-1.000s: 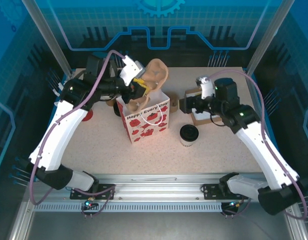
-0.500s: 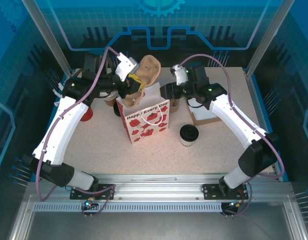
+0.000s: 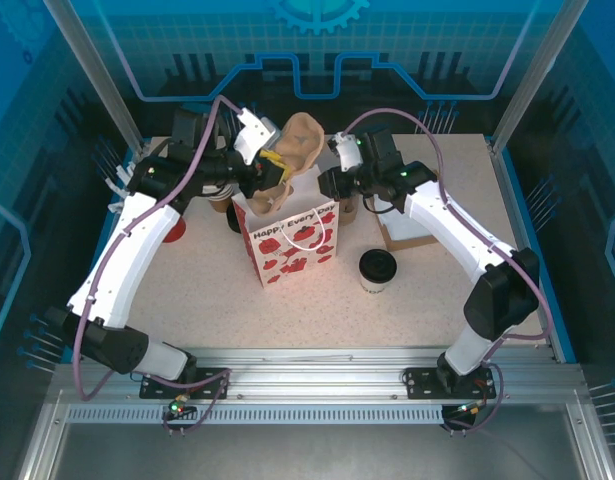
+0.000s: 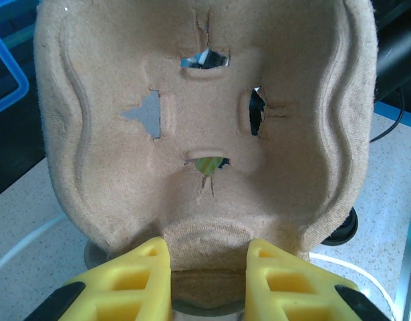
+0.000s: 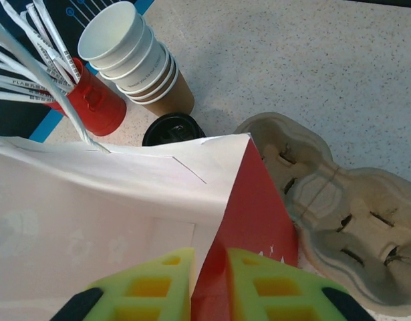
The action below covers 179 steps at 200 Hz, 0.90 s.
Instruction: Pack the takeout coffee
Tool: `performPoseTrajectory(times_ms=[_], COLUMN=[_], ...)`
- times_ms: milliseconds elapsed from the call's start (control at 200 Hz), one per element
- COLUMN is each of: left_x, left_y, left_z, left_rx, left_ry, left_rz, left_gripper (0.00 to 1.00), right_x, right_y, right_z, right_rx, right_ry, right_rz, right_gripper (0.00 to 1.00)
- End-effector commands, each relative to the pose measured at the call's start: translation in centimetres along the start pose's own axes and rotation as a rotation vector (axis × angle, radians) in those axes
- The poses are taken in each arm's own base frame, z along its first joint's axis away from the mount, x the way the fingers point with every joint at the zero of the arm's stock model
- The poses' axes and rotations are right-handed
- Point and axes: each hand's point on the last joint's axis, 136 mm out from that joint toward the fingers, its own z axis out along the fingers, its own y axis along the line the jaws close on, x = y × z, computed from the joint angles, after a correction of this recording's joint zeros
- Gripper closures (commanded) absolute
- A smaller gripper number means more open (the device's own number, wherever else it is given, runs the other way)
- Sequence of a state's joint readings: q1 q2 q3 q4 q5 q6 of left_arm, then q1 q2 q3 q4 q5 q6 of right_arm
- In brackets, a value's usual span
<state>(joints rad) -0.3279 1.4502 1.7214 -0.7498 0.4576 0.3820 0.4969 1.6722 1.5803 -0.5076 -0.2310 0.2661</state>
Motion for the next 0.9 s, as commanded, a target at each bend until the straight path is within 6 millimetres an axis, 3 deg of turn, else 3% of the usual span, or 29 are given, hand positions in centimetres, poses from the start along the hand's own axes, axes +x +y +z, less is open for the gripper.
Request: performPoseTrajectory(times_ms=[0,890], left_x=[0.2,4.2], left_y=[-0.3,0.8], left_z=[0.1,3.0], left_rx=[0.03,0.055], left_ry=[-0.013,0.109], left_rz=[0.043,0.07], left_gripper=[0.77,0.8], right_x=[-0.8,-0.7], right_y=[0.5,0.3], right_z=[-0.4,-0.8], right_rx=[0.004,0.016], right_ry=[-0.022,-0.051], right_rz=[-0.007,0.021], right_gripper=[0.8,0.84])
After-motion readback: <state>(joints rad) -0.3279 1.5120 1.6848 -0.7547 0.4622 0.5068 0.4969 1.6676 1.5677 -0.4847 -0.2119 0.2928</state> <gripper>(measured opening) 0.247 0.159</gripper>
